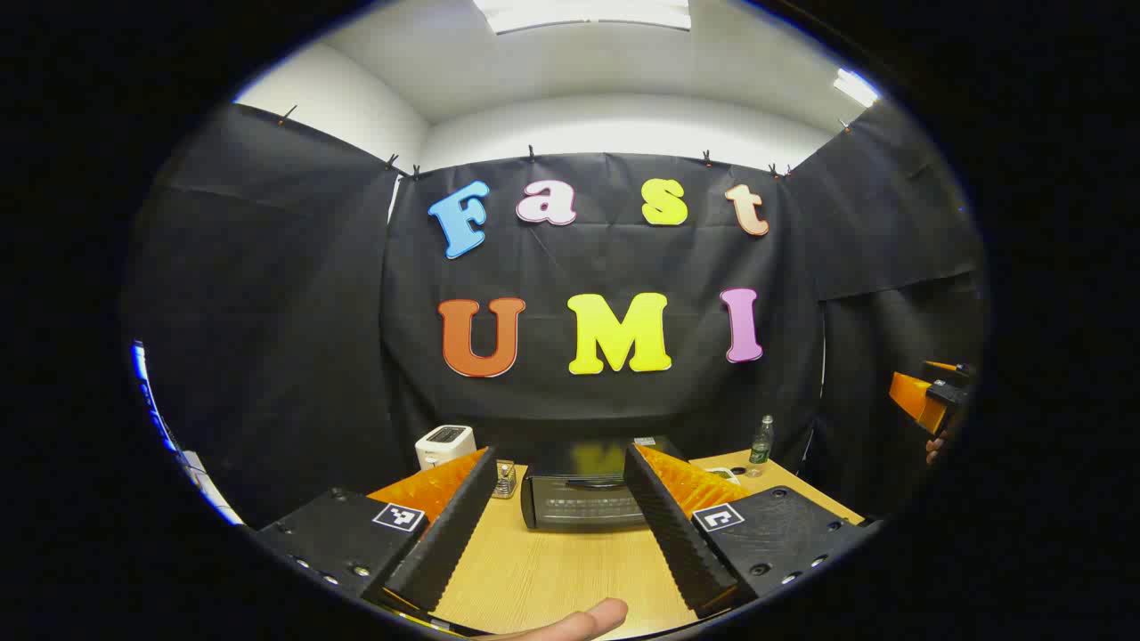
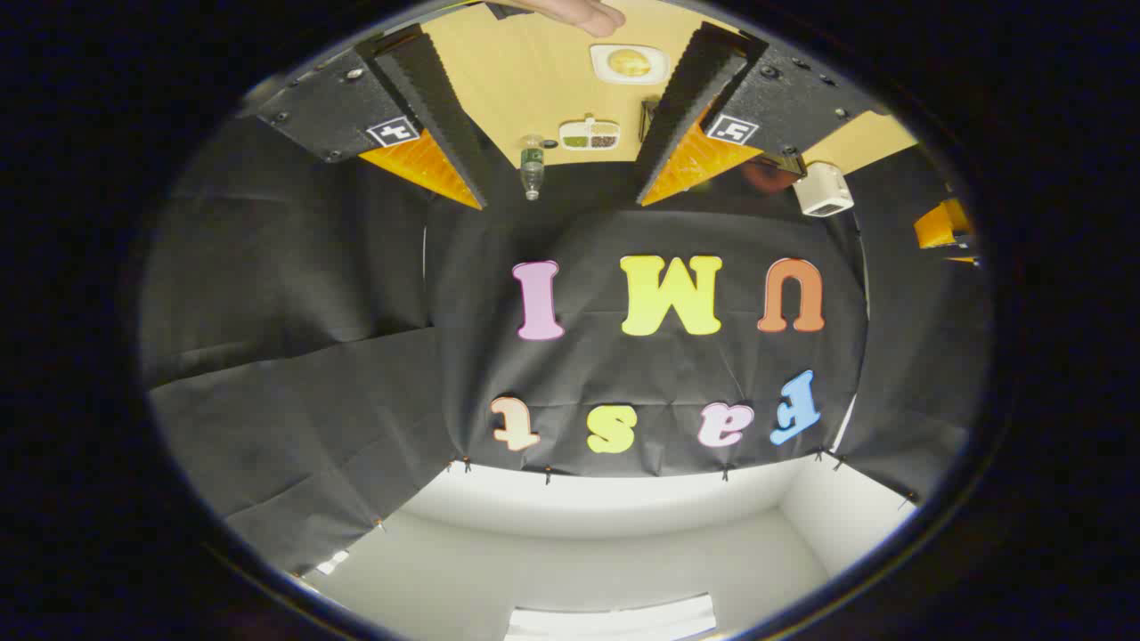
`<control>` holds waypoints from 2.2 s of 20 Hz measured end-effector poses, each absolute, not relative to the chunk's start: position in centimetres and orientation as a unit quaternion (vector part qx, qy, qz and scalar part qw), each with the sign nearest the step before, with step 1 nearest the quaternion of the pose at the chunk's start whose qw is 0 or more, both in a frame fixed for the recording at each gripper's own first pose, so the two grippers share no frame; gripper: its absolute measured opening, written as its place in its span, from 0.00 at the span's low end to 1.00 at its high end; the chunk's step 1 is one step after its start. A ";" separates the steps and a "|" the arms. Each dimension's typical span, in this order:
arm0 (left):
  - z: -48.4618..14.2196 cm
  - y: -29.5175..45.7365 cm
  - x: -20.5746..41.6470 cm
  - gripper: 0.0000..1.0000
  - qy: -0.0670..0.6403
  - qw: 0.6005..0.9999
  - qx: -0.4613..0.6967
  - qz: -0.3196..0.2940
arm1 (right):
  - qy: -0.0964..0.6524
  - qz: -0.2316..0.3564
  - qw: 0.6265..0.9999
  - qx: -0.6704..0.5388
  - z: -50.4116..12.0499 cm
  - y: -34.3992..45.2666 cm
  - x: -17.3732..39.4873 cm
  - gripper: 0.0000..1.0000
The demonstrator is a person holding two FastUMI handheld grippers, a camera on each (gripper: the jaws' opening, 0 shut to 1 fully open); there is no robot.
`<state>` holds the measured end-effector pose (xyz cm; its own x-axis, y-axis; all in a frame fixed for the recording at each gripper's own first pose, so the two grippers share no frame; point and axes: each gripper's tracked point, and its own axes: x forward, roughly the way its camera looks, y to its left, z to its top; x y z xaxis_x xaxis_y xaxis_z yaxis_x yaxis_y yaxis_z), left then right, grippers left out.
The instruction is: Open the electric oven with the left hand, put the food in, and close the electric oven.
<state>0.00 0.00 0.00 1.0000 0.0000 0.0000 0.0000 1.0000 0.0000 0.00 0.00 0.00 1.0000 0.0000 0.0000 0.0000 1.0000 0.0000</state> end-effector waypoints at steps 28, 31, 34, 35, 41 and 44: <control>-11.0 -4.3 19.8 0.94 0.104 0.994 0.009 -0.044 | -0.013 0.024 1.000 -0.007 -4.0 0.0 4.8 0.97; -13.7 -5.1 23.9 0.94 0.133 0.990 0.011 -0.047 | -0.004 0.021 1.000 0.001 -4.3 -0.7 6.1 0.97; -16.9 -6.4 27.0 0.95 0.171 0.984 0.014 -0.058 | -0.009 0.016 1.000 0.009 -4.0 -1.4 6.8 0.96; -17.8 -6.6 27.8 0.95 0.180 0.982 0.016 -0.055 | -0.012 0.015 1.000 0.009 -4.0 -1.6 7.0 0.97; -21.7 -6.7 30.0 0.96 0.220 0.974 0.004 -0.051 | -0.018 0.023 0.999 0.013 -4.0 -1.6 7.0 0.96; -22.5 -6.6 30.3 0.98 0.225 0.973 0.004 -0.054 | -0.018 0.025 0.999 0.013 -4.3 -1.7 7.1 0.96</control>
